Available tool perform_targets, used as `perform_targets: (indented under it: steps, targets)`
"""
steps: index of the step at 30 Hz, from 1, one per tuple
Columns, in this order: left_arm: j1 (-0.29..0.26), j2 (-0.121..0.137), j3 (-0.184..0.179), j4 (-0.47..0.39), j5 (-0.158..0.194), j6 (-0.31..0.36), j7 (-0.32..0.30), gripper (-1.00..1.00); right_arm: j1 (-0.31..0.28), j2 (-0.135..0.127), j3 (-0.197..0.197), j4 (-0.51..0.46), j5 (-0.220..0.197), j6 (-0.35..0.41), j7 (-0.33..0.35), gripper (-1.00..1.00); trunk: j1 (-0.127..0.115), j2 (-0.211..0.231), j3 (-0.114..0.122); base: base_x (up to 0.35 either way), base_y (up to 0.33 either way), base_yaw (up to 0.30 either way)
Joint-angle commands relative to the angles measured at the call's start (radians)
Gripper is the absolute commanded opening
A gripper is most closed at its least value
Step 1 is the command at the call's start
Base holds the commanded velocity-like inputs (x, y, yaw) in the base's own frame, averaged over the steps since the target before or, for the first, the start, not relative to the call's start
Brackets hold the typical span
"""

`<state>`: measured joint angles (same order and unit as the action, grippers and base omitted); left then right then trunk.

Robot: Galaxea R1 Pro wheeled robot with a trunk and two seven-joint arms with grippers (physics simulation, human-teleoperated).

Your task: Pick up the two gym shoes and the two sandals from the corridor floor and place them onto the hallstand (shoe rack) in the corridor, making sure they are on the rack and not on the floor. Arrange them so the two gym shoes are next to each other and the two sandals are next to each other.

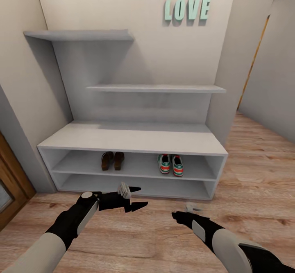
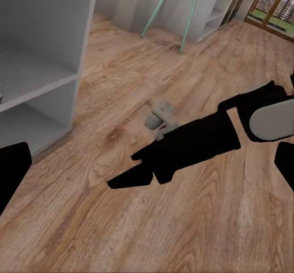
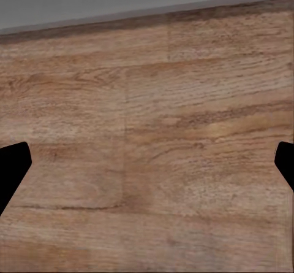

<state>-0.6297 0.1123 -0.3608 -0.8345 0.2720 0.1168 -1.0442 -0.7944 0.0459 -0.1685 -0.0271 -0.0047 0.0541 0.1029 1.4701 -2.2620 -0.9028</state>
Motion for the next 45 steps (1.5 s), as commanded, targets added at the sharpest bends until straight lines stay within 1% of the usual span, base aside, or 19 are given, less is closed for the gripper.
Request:
perform_targets:
  steps: [1, 4, 7, 8, 10, 11, 12, 13, 15, 17, 23, 26, 27, 31, 45]
  targets:
    - [-0.001, 0.001, -0.004, 0.000, 0.010, 0.011, -0.001, 1.00, 0.014, 0.000, -0.006, -0.002, 0.002, 0.006, 0.003, 1.00, -0.004, 0.007, 0.001, 0.000, 0.000, 0.000]
    - [-0.001, 0.001, -0.004, 0.000, 0.010, 0.011, 0.000, 1.00, 0.036, 0.000, -0.004, -0.002, 0.005, 0.006, 0.004, 1.00, -0.016, 0.028, 0.005, 0.000, 0.000, 0.000]
    - [-0.001, 0.001, -0.004, 0.000, 0.009, 0.011, 0.001, 1.00, 0.045, 0.000, -0.004, -0.002, 0.008, 0.006, 0.009, 1.00, -0.027, 0.049, 0.010, 0.000, 0.000, 0.000]
    - [-0.001, 0.001, -0.004, 0.000, 0.009, 0.011, 0.002, 1.00, 0.047, 0.000, -0.004, -0.002, 0.008, 0.006, 0.026, 1.00, -0.031, 0.056, 0.011, 0.000, 0.000, 0.000]
    - [-0.001, 0.001, -0.004, 0.000, 0.010, 0.011, 0.002, 1.00, 0.049, 0.000, -0.003, -0.002, 0.009, 0.006, 0.087, 1.00, -0.039, 0.070, 0.014, 0.000, 0.000, 0.000]
    - [-0.001, 0.001, -0.004, 0.000, 0.010, 0.011, 0.001, 1.00, 0.050, 0.000, -0.003, -0.002, 0.009, 0.006, 0.148, 1.00, -0.043, 0.077, 0.016, 0.000, 0.000, 0.000]
    - [-0.001, 0.000, -0.004, 0.000, 0.010, 0.011, 0.002, 1.00, 0.051, 0.000, -0.003, -0.002, 0.009, 0.006, 0.181, 1.00, -0.046, 0.084, 0.017, 0.000, 0.000, 0.000]
    - [-0.001, 0.001, -0.004, 0.000, 0.010, 0.011, 0.002, 1.00, 0.051, 0.000, -0.003, -0.002, 0.009, 0.006, 0.263, 1.00, -0.050, 0.091, 0.019, 0.000, 0.000, 0.000]
    - [-0.001, 0.001, -0.004, 0.000, 0.010, 0.011, 0.002, 1.00, 0.051, 0.000, -0.004, -0.002, 0.009, 0.006, 0.307, 1.00, -0.058, 0.105, 0.022, 0.000, 0.000, 0.000]
    - [-0.001, 0.001, -0.004, 0.000, 0.010, 0.011, 0.002, 1.00, 0.052, 0.000, -0.004, -0.002, 0.008, 0.007, 0.334, 1.00, -0.062, 0.112, 0.023, 0.000, 0.000, 0.000]
    - [-0.001, 0.001, -0.004, 0.000, 0.010, 0.011, 0.001, 1.00, 0.053, 0.000, -0.006, -0.002, 0.007, 0.006, 0.351, 1.00, -0.062, 0.112, 0.022, 0.000, 0.000, 0.000]
    - [-0.001, 0.001, -0.004, 0.000, 0.010, 0.011, 0.001, 1.00, 0.053, -0.001, -0.007, -0.002, 0.007, 0.006, 0.351, 1.00, -0.062, 0.112, 0.021, 0.000, 0.000, 0.000]
    - [-0.001, 0.001, -0.004, 0.000, 0.010, 0.011, 0.001, 1.00, 0.054, -0.007, -0.008, -0.002, 0.007, 0.006, 0.350, 1.00, -0.062, 0.112, 0.021, 0.000, 0.000, 0.000]
    - [-0.001, 0.001, -0.004, 0.000, 0.010, 0.011, 0.002, 1.00, 0.054, -0.012, -0.008, -0.002, 0.008, 0.006, 0.350, 1.00, -0.062, 0.112, 0.021, 0.000, 0.000, 0.000]
    - [-0.001, 0.000, -0.004, 0.000, 0.010, 0.010, 0.007, 1.00, 0.055, -0.014, -0.008, -0.001, 0.008, 0.006, 0.350, 1.00, -0.062, 0.112, 0.021, 0.000, 0.000, 0.000]
